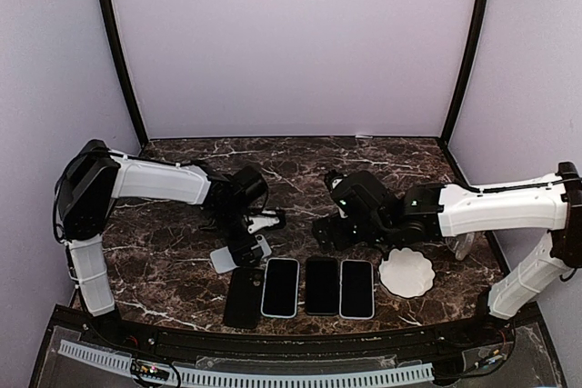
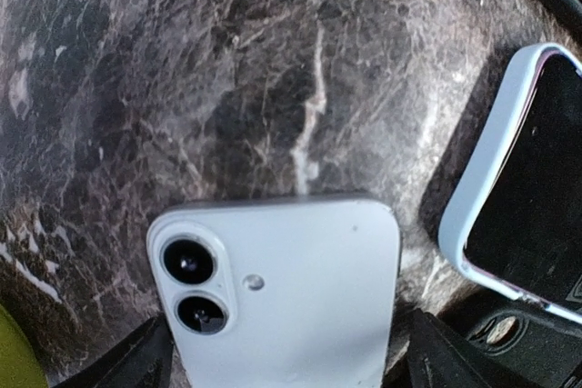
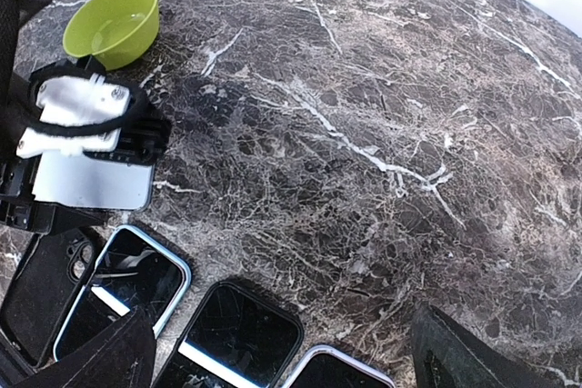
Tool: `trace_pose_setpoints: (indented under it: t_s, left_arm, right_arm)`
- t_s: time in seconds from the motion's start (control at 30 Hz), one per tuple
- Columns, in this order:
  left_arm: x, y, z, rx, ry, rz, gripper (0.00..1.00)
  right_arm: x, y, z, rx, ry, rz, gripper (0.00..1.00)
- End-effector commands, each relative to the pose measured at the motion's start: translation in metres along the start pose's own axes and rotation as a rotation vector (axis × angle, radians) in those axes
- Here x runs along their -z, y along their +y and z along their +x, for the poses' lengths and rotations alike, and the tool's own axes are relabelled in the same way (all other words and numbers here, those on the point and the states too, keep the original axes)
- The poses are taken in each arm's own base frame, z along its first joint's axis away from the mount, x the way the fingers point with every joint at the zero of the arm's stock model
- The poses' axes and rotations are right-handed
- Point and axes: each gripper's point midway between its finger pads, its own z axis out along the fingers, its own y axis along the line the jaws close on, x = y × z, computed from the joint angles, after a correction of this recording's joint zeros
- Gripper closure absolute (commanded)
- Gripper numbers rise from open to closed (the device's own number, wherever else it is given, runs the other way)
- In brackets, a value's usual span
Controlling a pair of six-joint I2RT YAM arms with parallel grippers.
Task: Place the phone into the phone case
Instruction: Pick up the phone from the center of the board.
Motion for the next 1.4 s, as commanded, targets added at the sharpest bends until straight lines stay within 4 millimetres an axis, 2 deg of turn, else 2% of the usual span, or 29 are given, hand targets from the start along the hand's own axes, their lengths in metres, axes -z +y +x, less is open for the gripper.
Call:
trace_pose_setpoints:
  t_s: [0.0, 0.07, 0.17, 0.37, 0.57, 0.7, 1.03, 1.23, 1.37]
  left_arm:
    - [-0.002, -0.010, -0.005, 0.032, -0.004, 0.066, 0.09]
    - [0.007, -0.012, -0.015, 0.032, -0.048, 0.080, 0.09]
    - [0.014, 0.000, -0.021, 0.022, -0.060, 0.020, 0.08]
    - [-0.004, -0.009, 0.010, -0.008, 0.082, 0.063, 0.06]
    - [-0.017, -0.010, 0.022, 0.001, 0.122, 0.063, 0.07]
    - [-0.021, -0.014, 0.026, 0.014, 0.138, 0.079, 0.15]
    - [-0.013, -0.013, 0.008, 0.031, 0.065, 0.085, 0.47]
    - [-0.001, -0.018, -0.012, 0.030, -0.025, 0.115, 0.53]
    - [0.014, -0.004, -0.032, 0.037, -0.113, 0.044, 0.56]
  right_arm:
    - [-0.005, 0.001, 0.004, 0.011, 0.010, -0.017, 0.02]
    - [-0.006, 0.002, 0.004, 0.013, 0.012, -0.019, 0.02]
    - [-0.008, 0.002, 0.004, 0.019, 0.020, -0.008, 0.02]
    - [-0.009, 0.002, 0.005, 0.025, 0.027, -0.001, 0.02]
    - [-0.011, 0.003, 0.005, 0.031, 0.031, 0.001, 0.02]
    - [-0.012, 0.003, 0.005, 0.037, 0.035, 0.003, 0.02]
    - [-0.007, 0.003, -0.003, 0.048, 0.022, 0.003, 0.02]
    - [-0.001, 0.001, -0.008, 0.056, 0.010, 0.010, 0.02]
    - [0.001, 0.000, -0.011, 0.062, 0.002, 0.012, 0.02]
